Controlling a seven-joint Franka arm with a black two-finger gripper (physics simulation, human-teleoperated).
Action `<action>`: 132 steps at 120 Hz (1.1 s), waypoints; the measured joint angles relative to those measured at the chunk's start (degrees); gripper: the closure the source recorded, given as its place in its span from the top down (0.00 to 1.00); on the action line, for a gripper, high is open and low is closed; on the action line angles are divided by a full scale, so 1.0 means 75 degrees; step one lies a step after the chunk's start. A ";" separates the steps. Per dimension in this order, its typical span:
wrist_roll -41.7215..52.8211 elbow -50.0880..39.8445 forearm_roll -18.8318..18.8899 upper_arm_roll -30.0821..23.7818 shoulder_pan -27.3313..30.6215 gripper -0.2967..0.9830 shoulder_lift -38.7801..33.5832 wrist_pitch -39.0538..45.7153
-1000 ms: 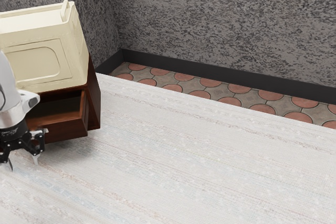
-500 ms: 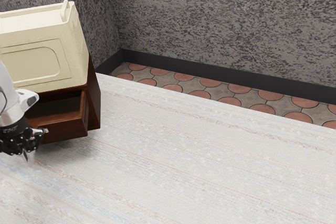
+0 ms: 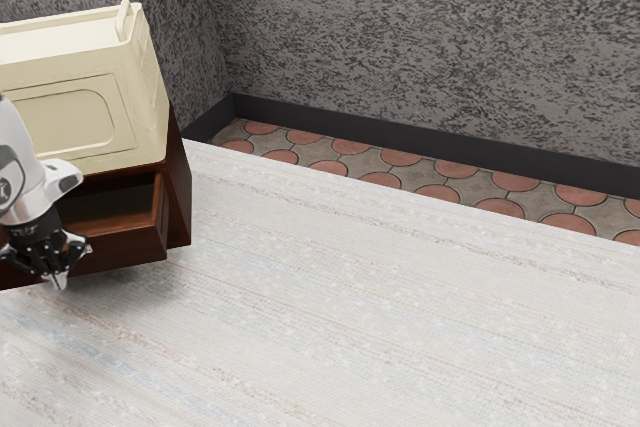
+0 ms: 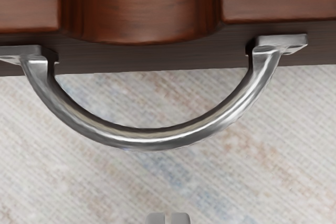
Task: Push the drawer handle with one arm to close the drawer
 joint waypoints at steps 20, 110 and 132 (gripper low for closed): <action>0.0247 0.0127 0.0004 0.0007 0.0014 0.16 0.0154 0.0142; 0.1079 0.1231 0.0171 0.0000 0.0526 0.16 0.1481 0.0549; 0.1258 0.1552 0.0232 -0.0012 0.0558 0.15 0.1871 0.0788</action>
